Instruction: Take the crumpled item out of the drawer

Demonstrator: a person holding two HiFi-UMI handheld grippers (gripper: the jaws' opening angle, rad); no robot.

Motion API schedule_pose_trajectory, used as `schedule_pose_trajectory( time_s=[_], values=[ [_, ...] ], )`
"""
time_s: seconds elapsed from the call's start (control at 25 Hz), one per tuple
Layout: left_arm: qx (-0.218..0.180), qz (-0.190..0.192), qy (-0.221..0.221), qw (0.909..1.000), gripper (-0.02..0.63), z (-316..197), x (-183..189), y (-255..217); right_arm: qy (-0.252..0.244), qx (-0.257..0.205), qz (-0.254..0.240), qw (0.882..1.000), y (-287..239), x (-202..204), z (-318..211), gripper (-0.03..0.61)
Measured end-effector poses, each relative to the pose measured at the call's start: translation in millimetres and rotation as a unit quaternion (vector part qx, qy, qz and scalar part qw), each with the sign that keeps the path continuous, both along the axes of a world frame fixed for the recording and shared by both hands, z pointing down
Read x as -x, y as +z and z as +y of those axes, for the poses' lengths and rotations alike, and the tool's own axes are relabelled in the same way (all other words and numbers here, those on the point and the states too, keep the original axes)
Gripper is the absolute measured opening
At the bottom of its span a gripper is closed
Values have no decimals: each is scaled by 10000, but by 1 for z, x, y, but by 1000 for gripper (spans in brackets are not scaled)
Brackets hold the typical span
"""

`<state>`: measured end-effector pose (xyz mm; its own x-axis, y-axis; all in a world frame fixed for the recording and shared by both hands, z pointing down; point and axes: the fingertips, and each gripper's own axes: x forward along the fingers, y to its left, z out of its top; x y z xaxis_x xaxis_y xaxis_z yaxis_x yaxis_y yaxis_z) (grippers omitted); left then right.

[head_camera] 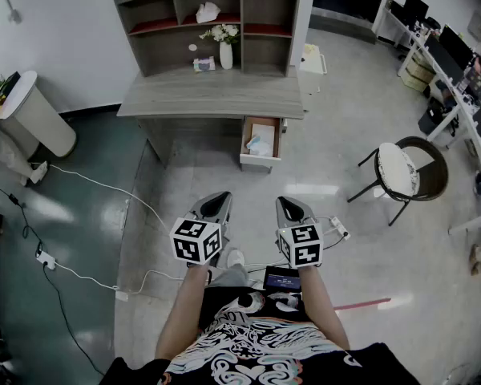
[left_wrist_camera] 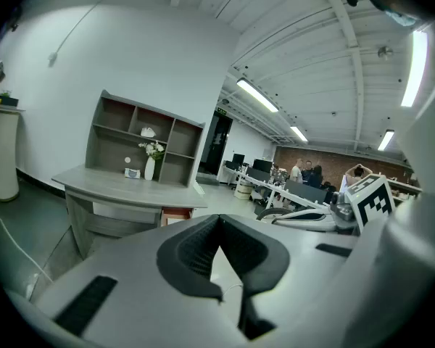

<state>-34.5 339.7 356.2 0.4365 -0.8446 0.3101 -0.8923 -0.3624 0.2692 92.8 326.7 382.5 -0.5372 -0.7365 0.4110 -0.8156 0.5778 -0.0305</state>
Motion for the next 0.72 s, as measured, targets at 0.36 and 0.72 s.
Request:
schedule_pose_trajectory(
  time_s=[0.36, 0.72],
  values=[
    [38, 242, -38, 9997, 0, 15, -4, -1, -26, 36, 23, 10000, -2, -6, 16, 5],
    [187, 230, -69, 9995, 0, 16, -6, 9, 18, 100, -391, 9992, 1, -9, 11, 5]
  ],
)
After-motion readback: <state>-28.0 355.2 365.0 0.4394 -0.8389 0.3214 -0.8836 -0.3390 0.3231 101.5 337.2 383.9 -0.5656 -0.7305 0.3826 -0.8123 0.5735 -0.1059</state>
